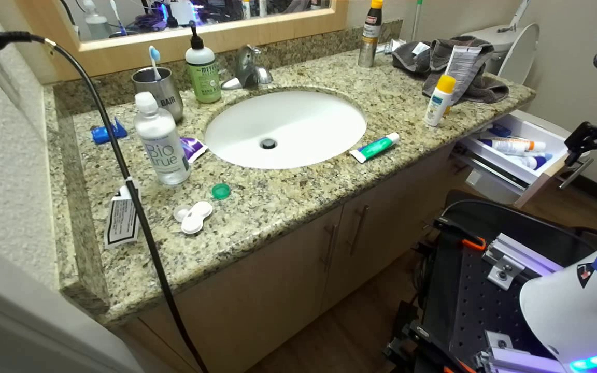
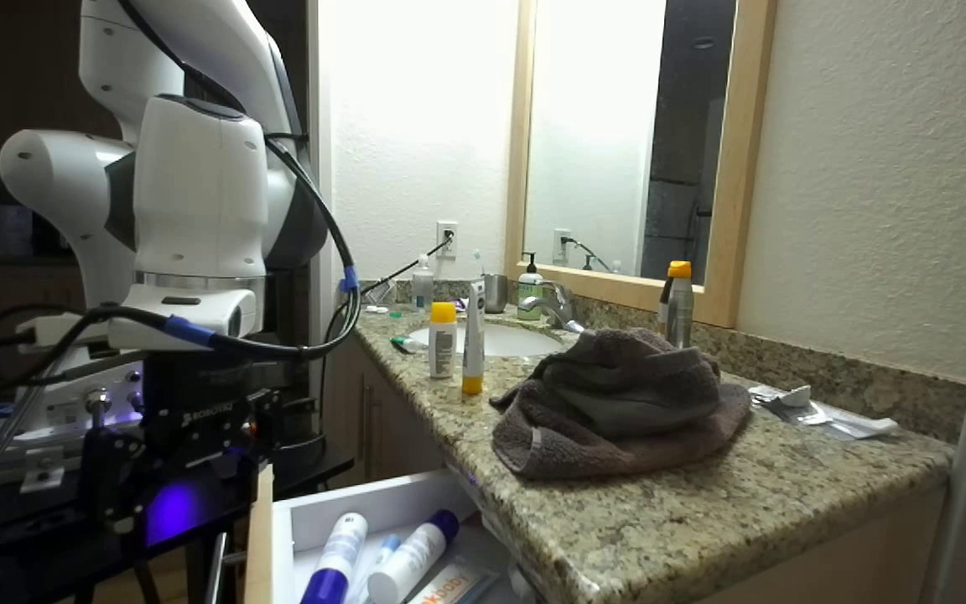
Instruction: Close the upper drawer
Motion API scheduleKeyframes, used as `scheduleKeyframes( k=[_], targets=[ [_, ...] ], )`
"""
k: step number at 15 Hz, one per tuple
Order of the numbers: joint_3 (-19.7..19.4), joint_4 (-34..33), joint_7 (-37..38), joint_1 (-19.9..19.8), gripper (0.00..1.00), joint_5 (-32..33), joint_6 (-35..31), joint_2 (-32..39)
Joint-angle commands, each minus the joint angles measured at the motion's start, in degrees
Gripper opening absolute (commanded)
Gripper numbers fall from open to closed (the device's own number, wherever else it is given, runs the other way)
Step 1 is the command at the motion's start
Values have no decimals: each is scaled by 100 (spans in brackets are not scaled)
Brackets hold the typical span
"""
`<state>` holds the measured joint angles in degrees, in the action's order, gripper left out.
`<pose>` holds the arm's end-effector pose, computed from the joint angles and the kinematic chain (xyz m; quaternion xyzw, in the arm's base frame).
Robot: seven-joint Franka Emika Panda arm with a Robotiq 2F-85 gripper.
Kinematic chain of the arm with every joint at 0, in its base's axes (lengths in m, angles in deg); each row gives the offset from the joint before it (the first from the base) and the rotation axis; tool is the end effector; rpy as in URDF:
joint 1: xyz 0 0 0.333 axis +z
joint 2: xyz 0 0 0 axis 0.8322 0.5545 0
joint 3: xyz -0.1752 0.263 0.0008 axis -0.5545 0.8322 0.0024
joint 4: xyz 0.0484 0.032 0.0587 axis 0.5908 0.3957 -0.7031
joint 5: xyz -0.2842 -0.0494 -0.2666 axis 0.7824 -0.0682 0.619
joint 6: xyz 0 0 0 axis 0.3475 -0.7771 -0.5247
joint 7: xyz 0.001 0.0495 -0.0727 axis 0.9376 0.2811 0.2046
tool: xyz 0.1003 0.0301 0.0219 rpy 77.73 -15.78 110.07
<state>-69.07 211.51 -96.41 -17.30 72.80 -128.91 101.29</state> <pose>-0.0700 -0.4234 0.1861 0.7847 -0.6188 -0.0291 0.0217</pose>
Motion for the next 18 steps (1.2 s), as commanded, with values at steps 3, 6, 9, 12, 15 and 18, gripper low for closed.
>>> scheduleKeyframes(
  k=[3, 6, 9, 12, 15, 18],
  targets=[
    [-382, 37, 667, 296, 100, 958, 9, 48],
    [-650, 12, 1196, 534, 100, 1437, -84, 130],
    [-767, 232, 1570, 744, 100, 1583, -492, 279],
    [-396, 514, 1550, 686, 100, 888, -1154, 310],
    [739, 870, 1335, 31, 100, -319, -1809, 129],
    [2057, 607, 1424, -815, 100, -1227, -1931, 277]
  ],
)
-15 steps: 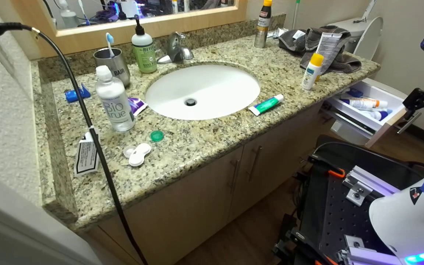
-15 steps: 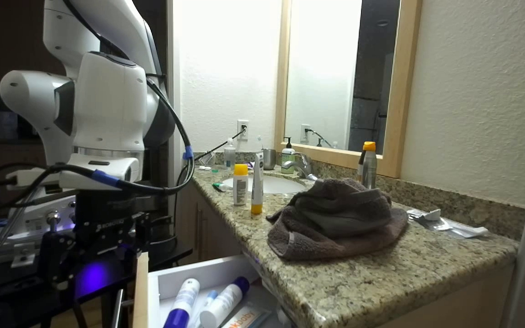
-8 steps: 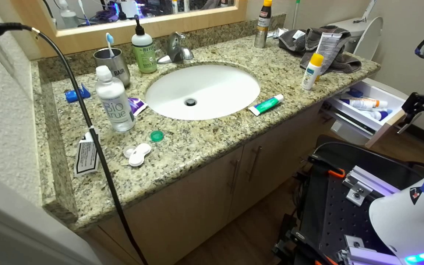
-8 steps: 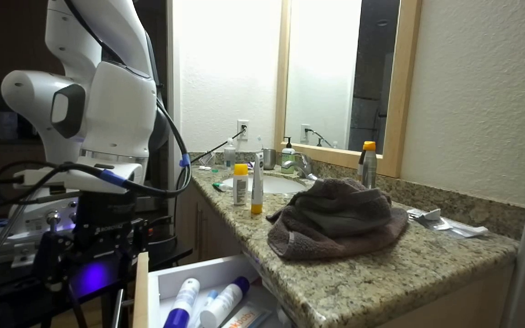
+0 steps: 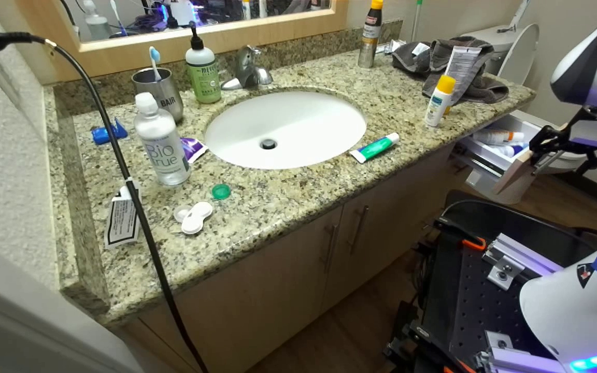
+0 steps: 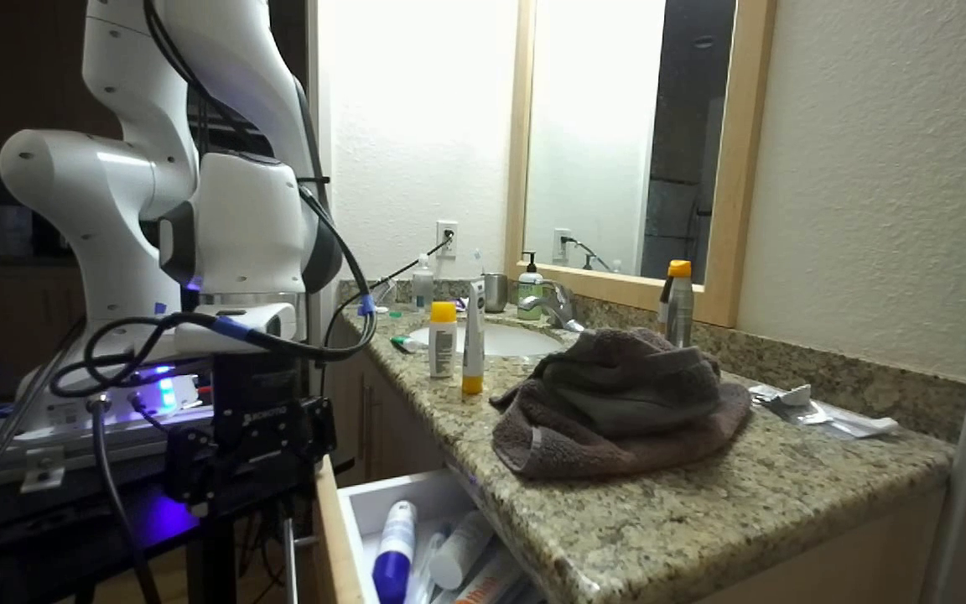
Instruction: Close the upper drawer
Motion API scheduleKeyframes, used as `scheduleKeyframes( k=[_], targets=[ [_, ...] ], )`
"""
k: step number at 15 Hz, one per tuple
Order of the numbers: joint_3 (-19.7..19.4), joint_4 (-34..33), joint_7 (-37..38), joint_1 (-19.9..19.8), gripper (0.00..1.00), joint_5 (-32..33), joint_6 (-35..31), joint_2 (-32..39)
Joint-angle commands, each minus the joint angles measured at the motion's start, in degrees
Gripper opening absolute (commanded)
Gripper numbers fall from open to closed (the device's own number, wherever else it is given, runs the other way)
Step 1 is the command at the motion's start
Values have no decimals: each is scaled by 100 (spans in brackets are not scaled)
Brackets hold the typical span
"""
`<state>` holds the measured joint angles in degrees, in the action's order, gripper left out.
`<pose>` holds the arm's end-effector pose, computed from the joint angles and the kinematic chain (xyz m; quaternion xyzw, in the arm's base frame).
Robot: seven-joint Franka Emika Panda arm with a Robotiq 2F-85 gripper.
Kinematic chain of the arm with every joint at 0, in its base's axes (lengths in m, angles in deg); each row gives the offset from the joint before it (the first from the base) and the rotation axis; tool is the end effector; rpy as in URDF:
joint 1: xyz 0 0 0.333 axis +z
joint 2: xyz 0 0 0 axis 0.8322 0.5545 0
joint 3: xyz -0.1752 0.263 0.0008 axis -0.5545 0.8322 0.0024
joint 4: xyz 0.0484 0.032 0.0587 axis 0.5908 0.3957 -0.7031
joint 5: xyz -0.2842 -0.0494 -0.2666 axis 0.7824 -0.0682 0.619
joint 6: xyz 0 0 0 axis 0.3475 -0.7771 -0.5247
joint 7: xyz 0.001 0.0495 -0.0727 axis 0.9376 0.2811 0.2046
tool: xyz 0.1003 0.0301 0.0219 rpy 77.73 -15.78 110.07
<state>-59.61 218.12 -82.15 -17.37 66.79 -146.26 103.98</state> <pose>-0.0099 -0.3977 0.1612 0.7219 -0.6879 0.0284 0.0700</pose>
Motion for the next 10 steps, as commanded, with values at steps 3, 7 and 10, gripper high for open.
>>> scheduleKeyframes(
  k=[3, 7, 10],
  targets=[
    [2010, -675, 121, -1435, 100, -1171, -295, 730],
    [2469, -1458, 89, -2024, 100, -1335, -275, 1442],
    [3227, -1560, -19, -2735, 100, -1413, -373, 1518]
  ],
)
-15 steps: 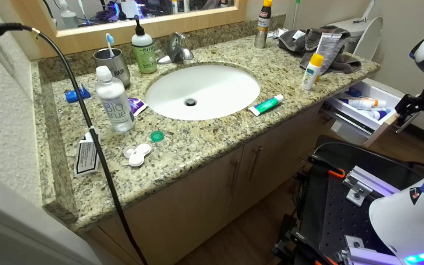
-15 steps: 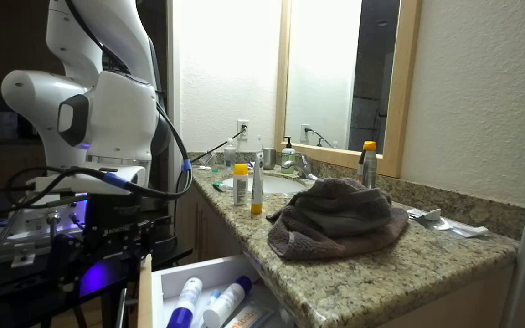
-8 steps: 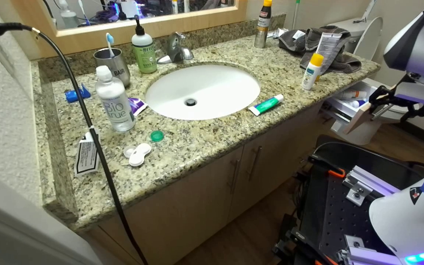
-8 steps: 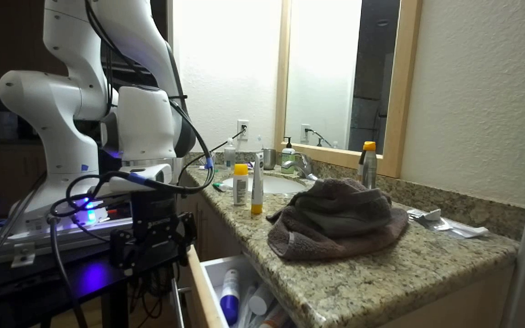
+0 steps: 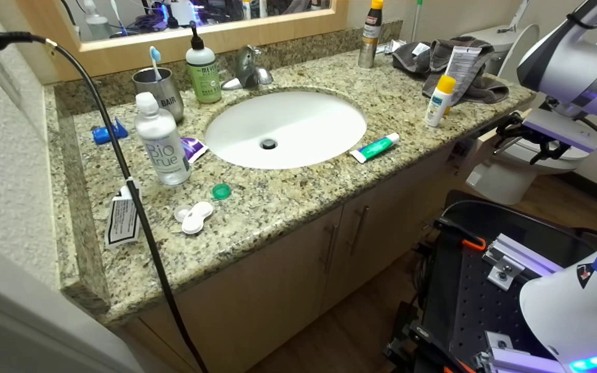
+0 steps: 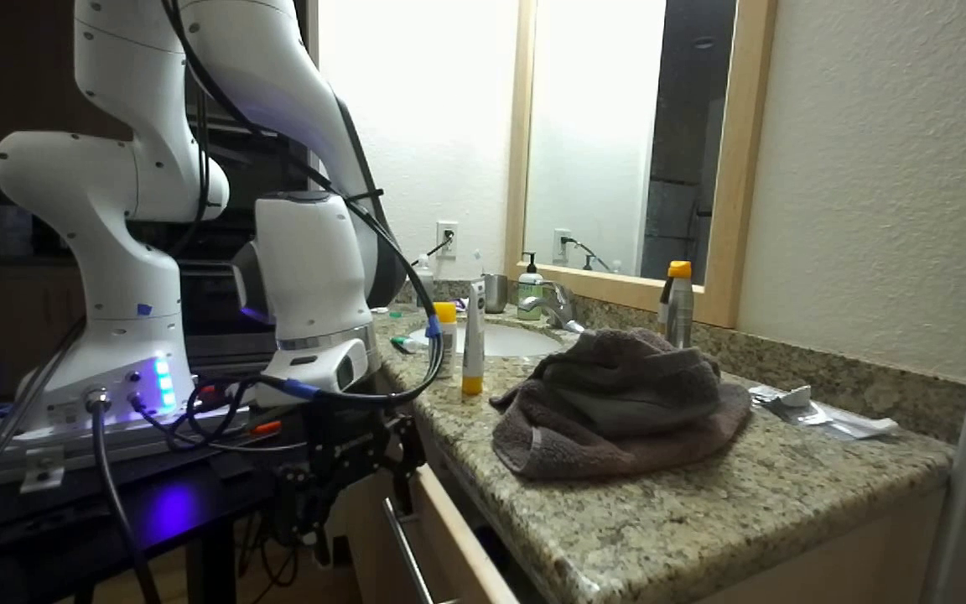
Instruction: Close the upper drawer
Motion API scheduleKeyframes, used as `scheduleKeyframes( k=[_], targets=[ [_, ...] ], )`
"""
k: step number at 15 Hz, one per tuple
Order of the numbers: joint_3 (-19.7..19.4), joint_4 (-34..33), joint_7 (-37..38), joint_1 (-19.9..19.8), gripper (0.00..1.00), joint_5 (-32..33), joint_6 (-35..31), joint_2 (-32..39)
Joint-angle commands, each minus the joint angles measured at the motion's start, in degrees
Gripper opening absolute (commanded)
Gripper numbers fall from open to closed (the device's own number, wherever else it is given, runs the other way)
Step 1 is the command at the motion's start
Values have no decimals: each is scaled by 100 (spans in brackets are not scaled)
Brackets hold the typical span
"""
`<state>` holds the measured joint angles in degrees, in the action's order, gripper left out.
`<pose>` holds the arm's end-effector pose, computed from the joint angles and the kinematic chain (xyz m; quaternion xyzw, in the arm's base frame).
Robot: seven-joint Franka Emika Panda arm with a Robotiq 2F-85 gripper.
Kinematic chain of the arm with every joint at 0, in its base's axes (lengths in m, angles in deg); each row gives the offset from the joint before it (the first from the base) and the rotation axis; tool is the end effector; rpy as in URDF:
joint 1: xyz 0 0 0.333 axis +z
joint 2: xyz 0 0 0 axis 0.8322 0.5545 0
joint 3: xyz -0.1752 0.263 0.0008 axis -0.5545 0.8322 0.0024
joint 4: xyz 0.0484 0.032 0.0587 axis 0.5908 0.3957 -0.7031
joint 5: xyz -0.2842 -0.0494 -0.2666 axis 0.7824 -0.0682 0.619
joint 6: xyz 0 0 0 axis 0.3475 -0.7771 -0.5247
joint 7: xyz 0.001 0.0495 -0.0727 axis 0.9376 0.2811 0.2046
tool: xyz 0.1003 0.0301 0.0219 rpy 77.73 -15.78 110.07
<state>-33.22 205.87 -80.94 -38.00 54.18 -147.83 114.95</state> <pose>0.0345 -0.4559 0.1309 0.6558 -0.7480 0.0995 0.0213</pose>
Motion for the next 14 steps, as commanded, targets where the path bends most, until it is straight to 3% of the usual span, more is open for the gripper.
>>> scheduleKeyframes(
  k=[1, 3, 4, 6, 10, 12, 13, 14],
  targets=[
    [346, -243, -216, -574, 100, 31, -136, 438],
    [523, 70, -301, -943, 100, 587, -137, 97],
    [1091, 81, -462, -1580, 100, 672, -215, 27],
    [1957, -153, -1275, -2226, 100, -30, -185, 158],
    [3395, -138, -2114, -3866, 100, -133, -206, 460],
    [3877, 24, -2282, -4528, 100, -32, -122, 520],
    [3946, 181, -1784, -4842, 100, 706, -36, 464],
    [3987, 342, -1799, -5044, 100, 958, -36, 335]
  ],
)
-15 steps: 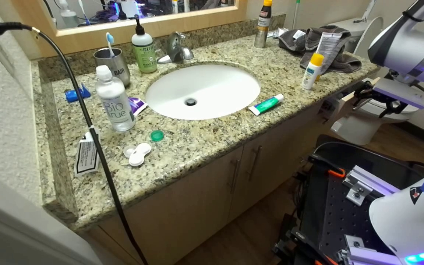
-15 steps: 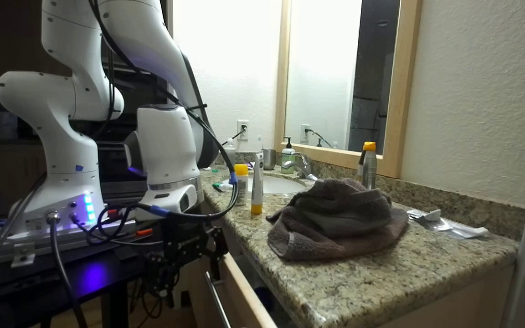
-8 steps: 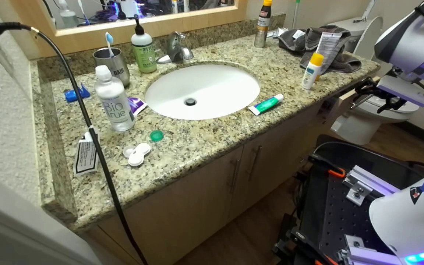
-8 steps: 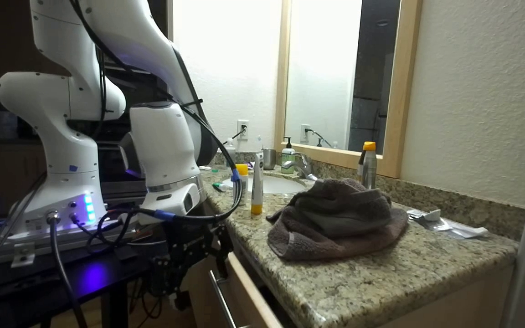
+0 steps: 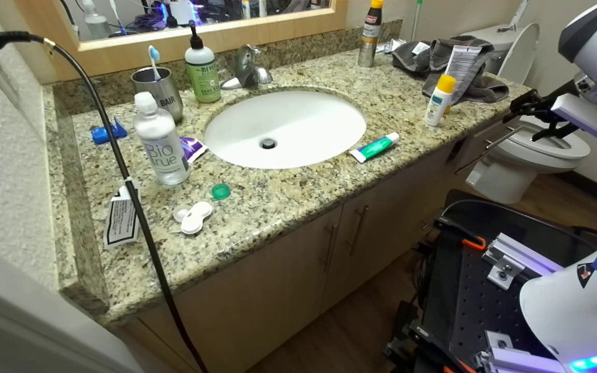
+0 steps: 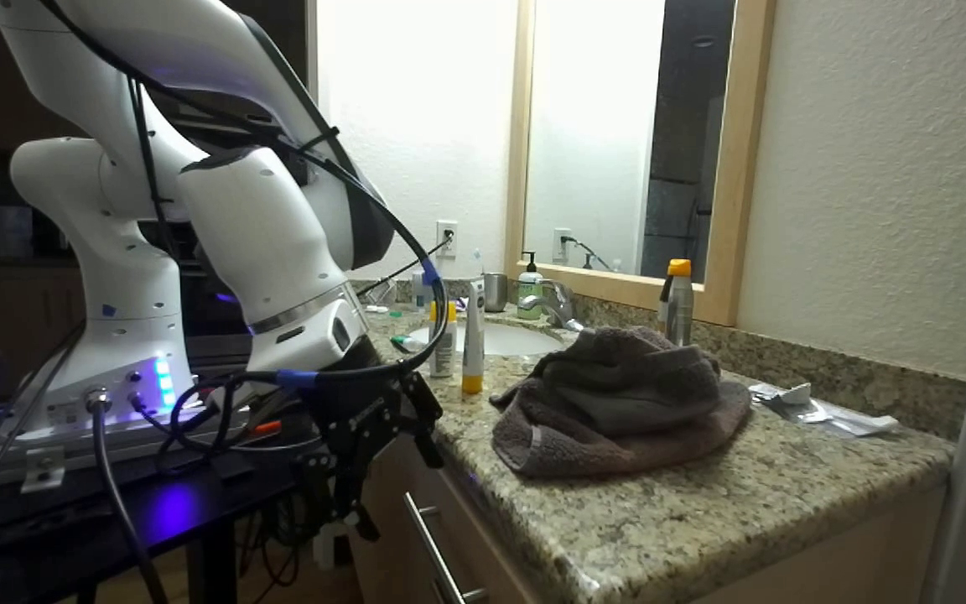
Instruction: Close the upper drawer
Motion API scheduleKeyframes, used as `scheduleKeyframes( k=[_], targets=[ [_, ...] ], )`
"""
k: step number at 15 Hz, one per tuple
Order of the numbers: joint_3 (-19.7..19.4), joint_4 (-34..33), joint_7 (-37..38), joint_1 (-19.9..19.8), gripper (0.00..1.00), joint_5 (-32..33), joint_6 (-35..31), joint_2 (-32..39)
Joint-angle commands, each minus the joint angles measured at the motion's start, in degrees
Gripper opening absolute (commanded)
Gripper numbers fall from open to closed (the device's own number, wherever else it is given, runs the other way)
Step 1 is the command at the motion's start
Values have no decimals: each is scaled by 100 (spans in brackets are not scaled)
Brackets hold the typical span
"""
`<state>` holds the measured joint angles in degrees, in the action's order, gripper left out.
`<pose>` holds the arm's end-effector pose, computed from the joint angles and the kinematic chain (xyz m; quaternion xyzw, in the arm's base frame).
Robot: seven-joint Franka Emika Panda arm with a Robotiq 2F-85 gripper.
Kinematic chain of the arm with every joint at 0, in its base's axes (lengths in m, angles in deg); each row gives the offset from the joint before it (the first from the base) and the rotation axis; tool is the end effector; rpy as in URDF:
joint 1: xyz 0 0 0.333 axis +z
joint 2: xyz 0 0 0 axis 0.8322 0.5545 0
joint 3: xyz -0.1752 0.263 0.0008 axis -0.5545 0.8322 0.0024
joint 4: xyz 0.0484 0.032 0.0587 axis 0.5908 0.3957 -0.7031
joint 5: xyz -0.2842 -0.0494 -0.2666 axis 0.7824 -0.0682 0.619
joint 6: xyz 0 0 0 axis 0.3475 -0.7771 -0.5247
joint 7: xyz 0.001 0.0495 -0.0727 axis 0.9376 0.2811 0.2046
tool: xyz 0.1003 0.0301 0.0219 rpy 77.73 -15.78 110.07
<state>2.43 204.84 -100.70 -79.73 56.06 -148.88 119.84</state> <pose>0.0088 -0.4788 0.1671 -0.7028 0.6746 -0.2259 0.0082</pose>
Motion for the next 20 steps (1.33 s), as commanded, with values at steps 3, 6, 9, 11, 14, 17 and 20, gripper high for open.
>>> scheduleKeyframes(
  k=[3, 6, 9, 11, 14, 17, 20],
  targets=[
    [297, 781, 159, -1275, 100, 1910, 453, -756],
    [-28, 939, 236, -1116, 100, 2370, 788, -1210],
    [-546, 1125, 356, -559, 100, 2579, 902, -1635],
    [-1193, 1276, 806, 199, 100, 2793, 760, -1985],
    [-2245, 1463, 2071, 1474, 100, 3069, 299, -2253],
    [-3543, 1305, 3444, 2893, 100, 3477, 302, -2405],
    [-4253, 1175, 2911, 3794, 100, 2776, 397, -2278]
  ],
)
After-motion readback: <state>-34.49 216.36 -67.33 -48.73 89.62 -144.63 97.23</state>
